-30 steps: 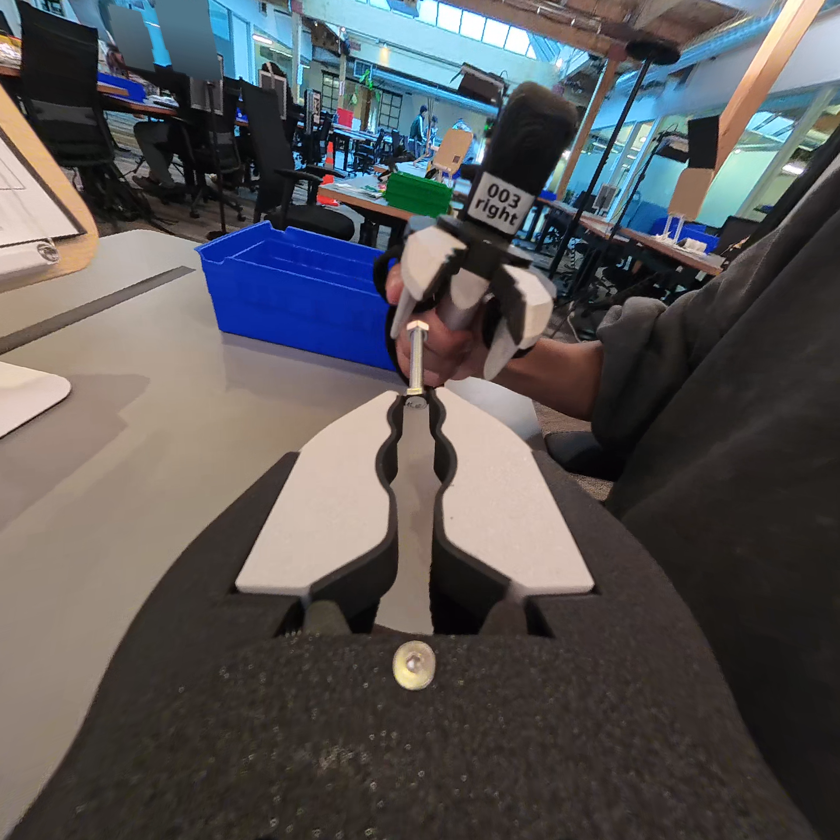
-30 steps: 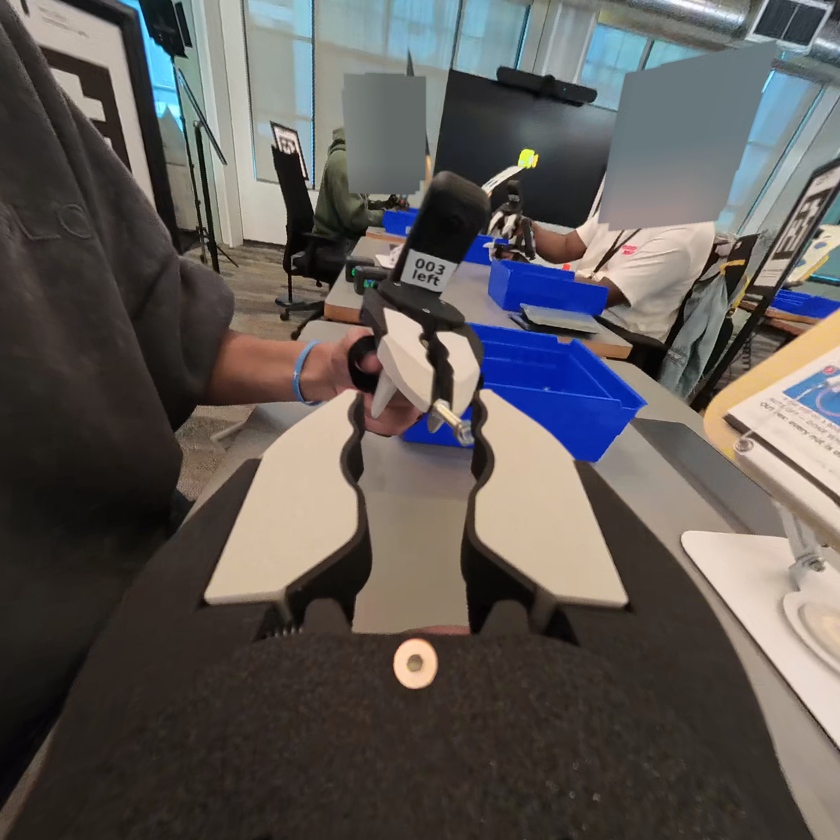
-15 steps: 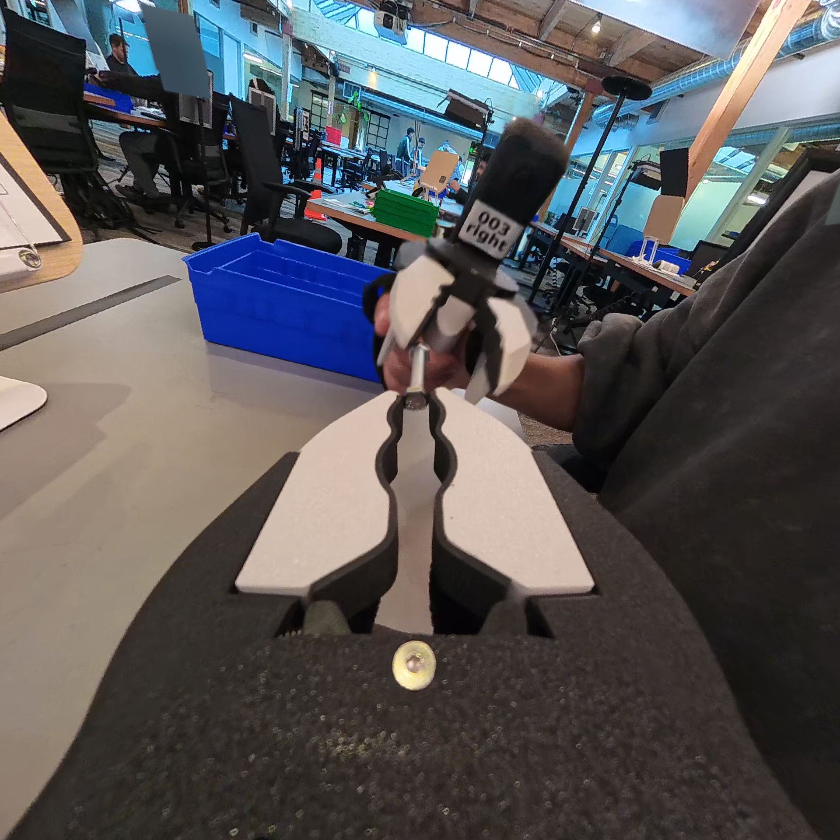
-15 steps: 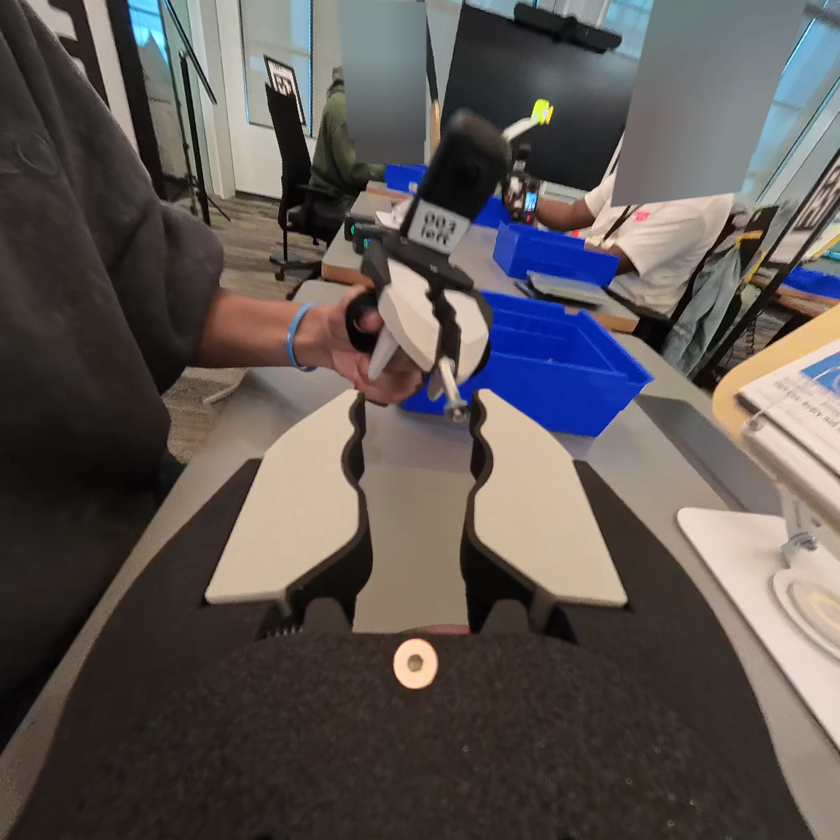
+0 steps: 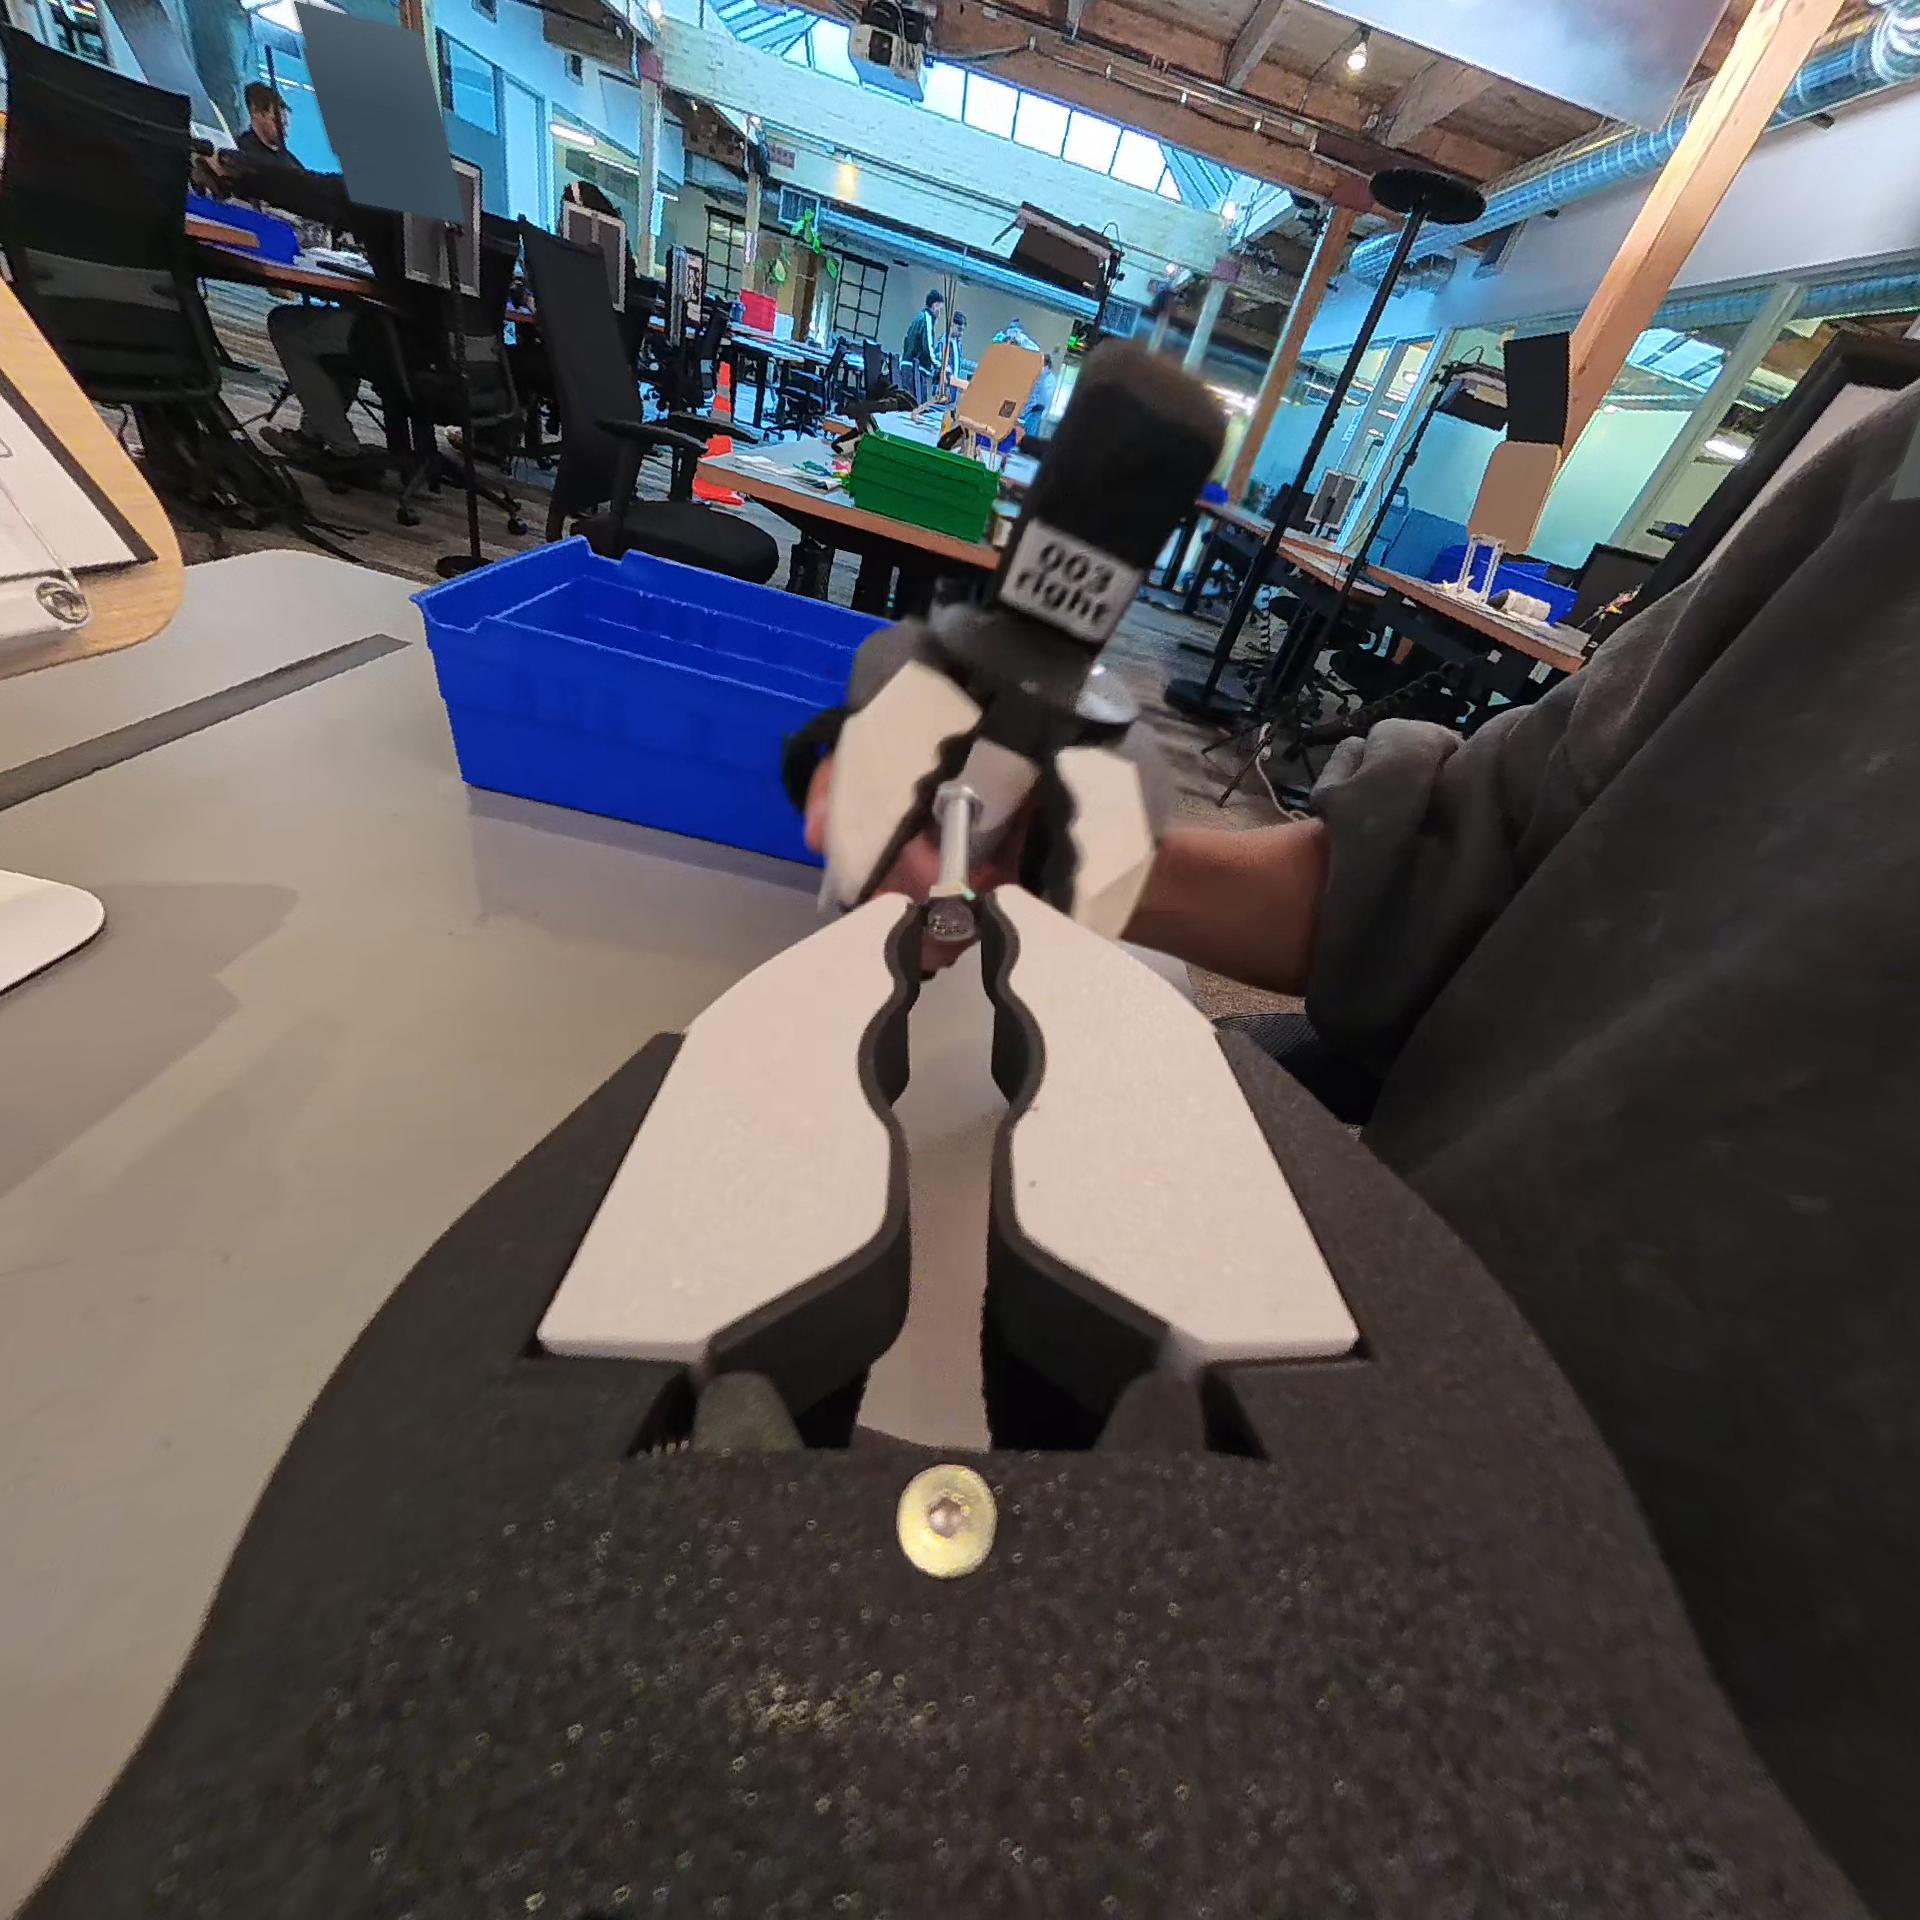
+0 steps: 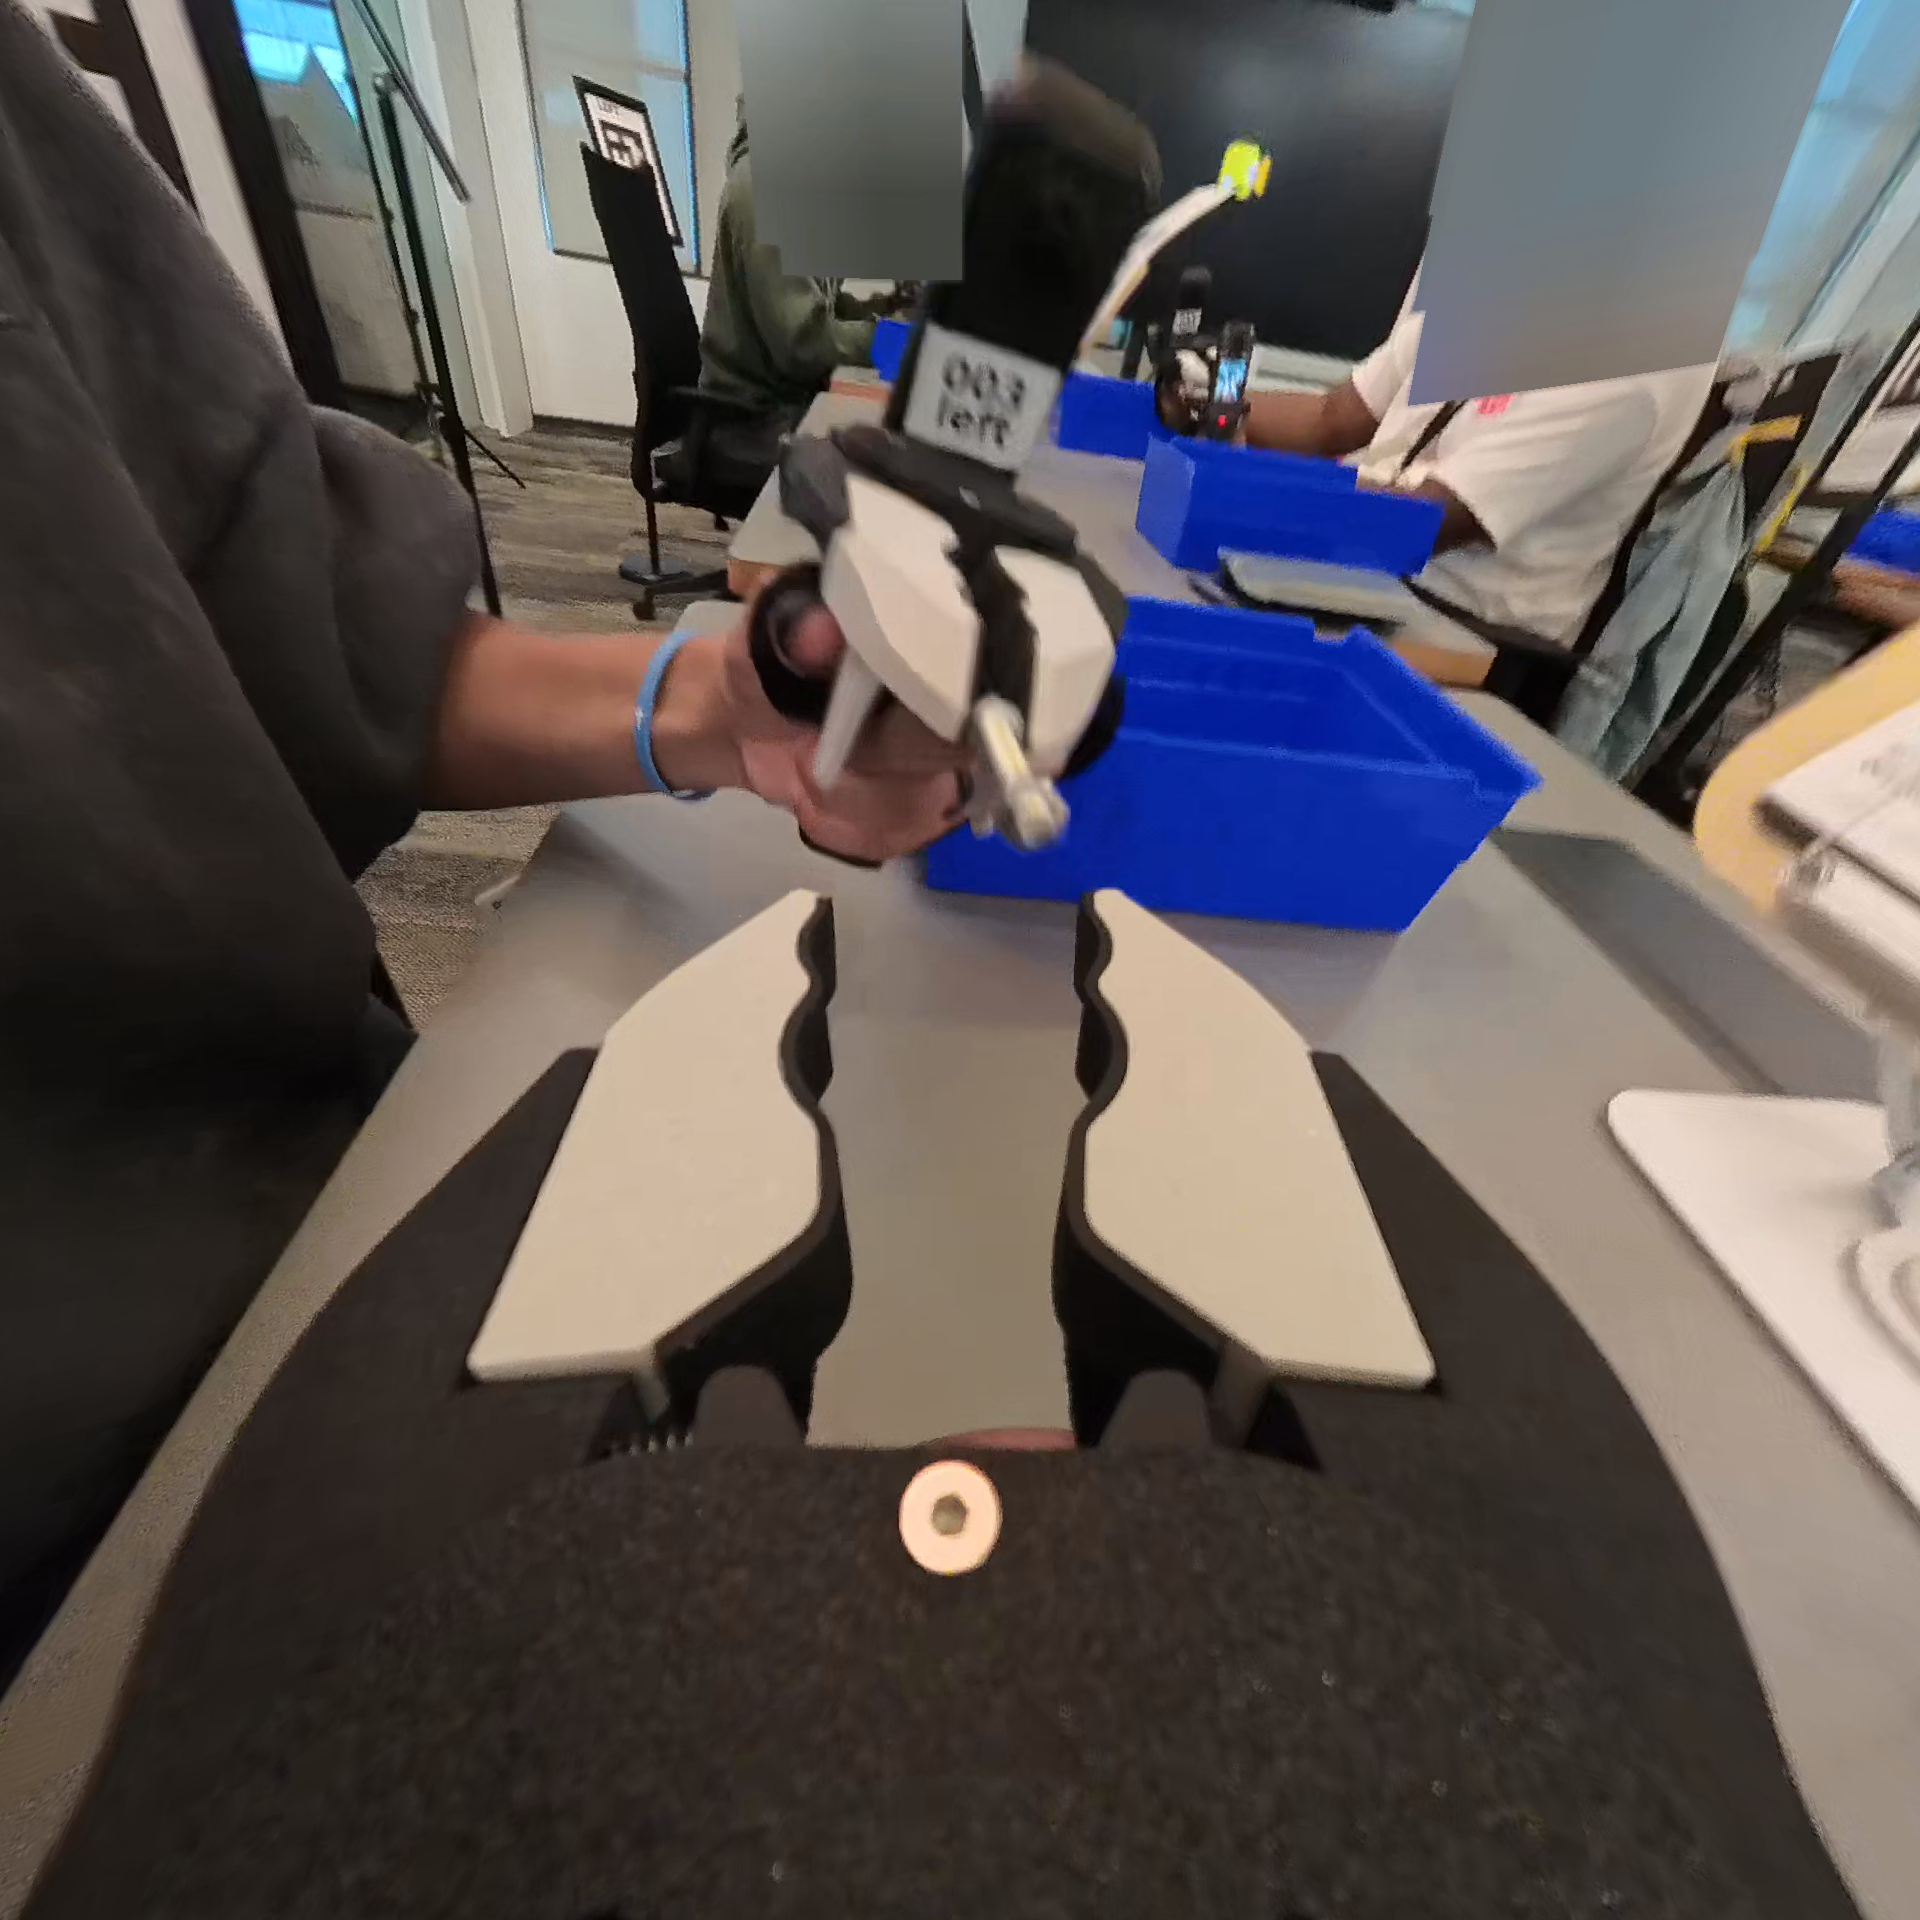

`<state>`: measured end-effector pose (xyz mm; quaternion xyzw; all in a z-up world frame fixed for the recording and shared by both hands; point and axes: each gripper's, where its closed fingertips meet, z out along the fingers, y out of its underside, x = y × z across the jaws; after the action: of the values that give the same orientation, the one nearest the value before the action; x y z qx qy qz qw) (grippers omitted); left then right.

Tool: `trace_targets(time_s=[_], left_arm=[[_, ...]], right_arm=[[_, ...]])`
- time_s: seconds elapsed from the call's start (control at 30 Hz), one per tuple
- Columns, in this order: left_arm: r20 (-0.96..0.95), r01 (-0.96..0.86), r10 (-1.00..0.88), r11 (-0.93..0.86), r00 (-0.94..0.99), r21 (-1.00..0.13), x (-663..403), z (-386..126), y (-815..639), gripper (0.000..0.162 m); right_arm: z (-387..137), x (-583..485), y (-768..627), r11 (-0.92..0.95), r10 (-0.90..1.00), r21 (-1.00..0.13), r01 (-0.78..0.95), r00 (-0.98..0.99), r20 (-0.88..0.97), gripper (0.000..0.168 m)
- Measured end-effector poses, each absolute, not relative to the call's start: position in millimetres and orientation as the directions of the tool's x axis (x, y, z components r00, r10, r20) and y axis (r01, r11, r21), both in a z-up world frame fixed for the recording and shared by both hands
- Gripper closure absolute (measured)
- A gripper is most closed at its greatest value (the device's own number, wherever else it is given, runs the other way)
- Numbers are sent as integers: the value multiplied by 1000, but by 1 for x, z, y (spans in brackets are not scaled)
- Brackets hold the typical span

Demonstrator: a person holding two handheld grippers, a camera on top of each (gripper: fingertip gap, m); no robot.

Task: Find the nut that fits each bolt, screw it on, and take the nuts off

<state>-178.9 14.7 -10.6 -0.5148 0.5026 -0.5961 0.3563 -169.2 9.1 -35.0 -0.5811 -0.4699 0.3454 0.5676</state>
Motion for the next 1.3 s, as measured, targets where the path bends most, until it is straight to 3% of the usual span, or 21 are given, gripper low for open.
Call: trace_targets(time_s=[0.13, 0.3, 0.5, 0.73, 0.9, 1.0, 1.1, 1.2, 1.3], left_arm=[[251, -94, -945, -236, -211, -967, -180, -10, 15, 152], [249, -100, -945, -233, -210, -967, -180, -12, 15, 152], [241, -93, -948, -226, -210, -970, -182, -7, 15, 152], [241, -95, -949, -226, -205, -969, -181, -9, 16, 152], [227, -93, -949, -212, -217, -973, -181, -4, 10, 152], [209, -94, -954, -193, -213, -977, -182, -1, 8, 152], [226, -78, -951, -214, -213, -974, -184, 1, 12, 152], [239, -76, -949, -228, -207, -971, -185, -2, 16, 152], [248, -63, -945, -240, -213, -969, -186, 0, 16, 152]], right_arm=[[-40, -157, 18, 32, 934, -994, 101, 350, 66, 123], [2, -171, -6, 169, 929, -982, 84, 318, 187, 126], [-50, -164, 21, 40, 928, -990, 137, 363, 87, 124], [3, -174, -10, 186, 920, -980, 74, 337, 200, 127], [-47, -175, 13, 59, 933, -989, 134, 346, 102, 126], [-57, -164, 21, -3, 925, -997, 82, 378, 28, 126], [-36, -157, 12, 23, 919, -999, 29, 393, 33, 126], [10, -163, -12, 178, 907, -984, -7, 390, 161, 128], [19, -173, -17, 251, 886, -968, 20, 398, 238, 127]])
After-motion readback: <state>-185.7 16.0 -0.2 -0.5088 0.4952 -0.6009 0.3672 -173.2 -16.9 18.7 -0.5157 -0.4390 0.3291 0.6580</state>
